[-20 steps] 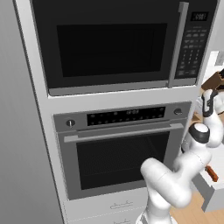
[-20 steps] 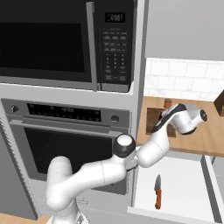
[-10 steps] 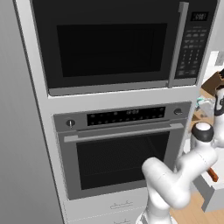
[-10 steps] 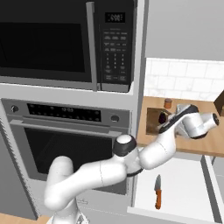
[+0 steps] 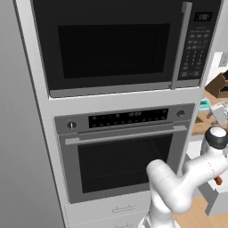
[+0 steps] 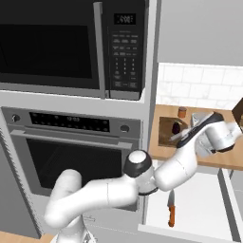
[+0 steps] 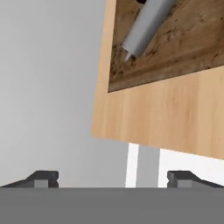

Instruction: Place the appropriate cutting tool for cutting the eggplant skin on the cutting board.

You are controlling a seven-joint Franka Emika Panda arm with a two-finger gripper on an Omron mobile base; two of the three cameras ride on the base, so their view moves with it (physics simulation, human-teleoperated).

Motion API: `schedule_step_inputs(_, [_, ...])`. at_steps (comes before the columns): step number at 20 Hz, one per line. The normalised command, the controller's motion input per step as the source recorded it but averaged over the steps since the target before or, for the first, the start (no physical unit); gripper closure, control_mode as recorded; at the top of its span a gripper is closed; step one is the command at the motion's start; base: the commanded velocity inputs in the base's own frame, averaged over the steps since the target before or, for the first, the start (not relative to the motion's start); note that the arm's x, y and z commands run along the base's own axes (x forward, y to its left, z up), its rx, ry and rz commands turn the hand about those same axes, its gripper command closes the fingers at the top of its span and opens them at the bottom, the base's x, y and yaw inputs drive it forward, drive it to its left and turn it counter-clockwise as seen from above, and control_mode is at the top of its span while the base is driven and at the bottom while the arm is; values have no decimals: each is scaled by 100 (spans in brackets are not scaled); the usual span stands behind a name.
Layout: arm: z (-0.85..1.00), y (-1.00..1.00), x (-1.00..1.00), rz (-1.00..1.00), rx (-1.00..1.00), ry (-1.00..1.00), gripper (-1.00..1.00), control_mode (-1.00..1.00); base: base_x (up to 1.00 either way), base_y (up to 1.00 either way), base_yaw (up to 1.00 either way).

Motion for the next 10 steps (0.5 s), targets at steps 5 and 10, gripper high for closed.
schedule_step_inputs(5, [-32,100,-100,0,-29,-7,-100,-100,0,0,0])
schedule_step_inputs(10, [-20,100,-100,-4,-32,-25,-100,-100,0,0,0])
